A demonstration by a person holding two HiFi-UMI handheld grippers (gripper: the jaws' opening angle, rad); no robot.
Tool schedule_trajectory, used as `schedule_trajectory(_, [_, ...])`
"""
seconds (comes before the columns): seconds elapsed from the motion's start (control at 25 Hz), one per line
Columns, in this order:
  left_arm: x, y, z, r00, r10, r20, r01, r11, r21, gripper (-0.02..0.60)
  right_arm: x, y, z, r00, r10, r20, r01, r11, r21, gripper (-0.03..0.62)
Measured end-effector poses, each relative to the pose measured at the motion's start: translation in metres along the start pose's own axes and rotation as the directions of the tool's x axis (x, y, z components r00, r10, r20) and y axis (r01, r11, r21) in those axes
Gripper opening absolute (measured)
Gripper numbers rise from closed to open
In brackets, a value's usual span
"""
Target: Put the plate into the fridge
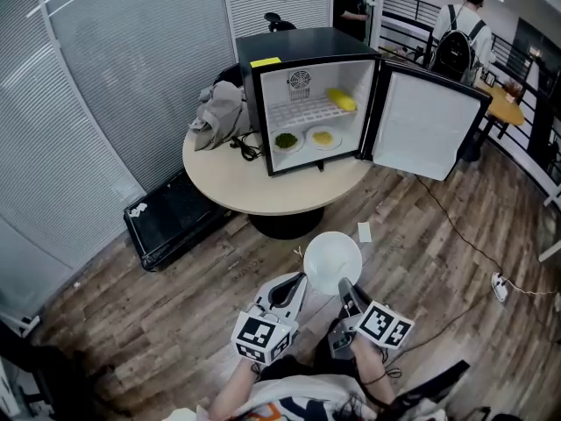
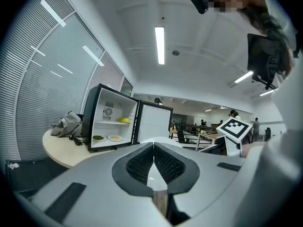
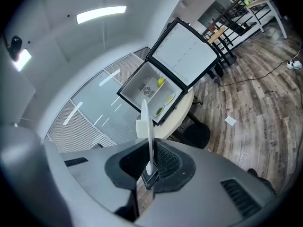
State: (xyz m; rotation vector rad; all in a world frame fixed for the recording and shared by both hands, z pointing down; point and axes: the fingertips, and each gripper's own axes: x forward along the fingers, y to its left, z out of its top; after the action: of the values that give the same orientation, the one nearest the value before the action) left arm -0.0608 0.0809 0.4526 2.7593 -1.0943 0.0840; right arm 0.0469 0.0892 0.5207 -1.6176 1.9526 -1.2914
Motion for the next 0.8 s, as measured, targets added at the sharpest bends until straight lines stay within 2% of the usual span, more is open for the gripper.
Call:
schedule_trajectory(0.4, [0.056, 0.016, -0.003, 0.999, 0.026, -0.021, -0.027, 0.999, -0.033, 0.012, 0.028, -0.025, 0.037, 0.999, -0.008, -0.036, 0.009, 1.0, 0.013, 0.029])
schedule_trajectory(0.8, [0.141, 0.029, 0.013, 0.998, 0.069, -0.003, -0.069, 0.996, -0.056, 0.012, 0.069, -0.051, 0.104, 0.997, 0.019, -0.074, -0.02, 1.0, -0.008, 0.029])
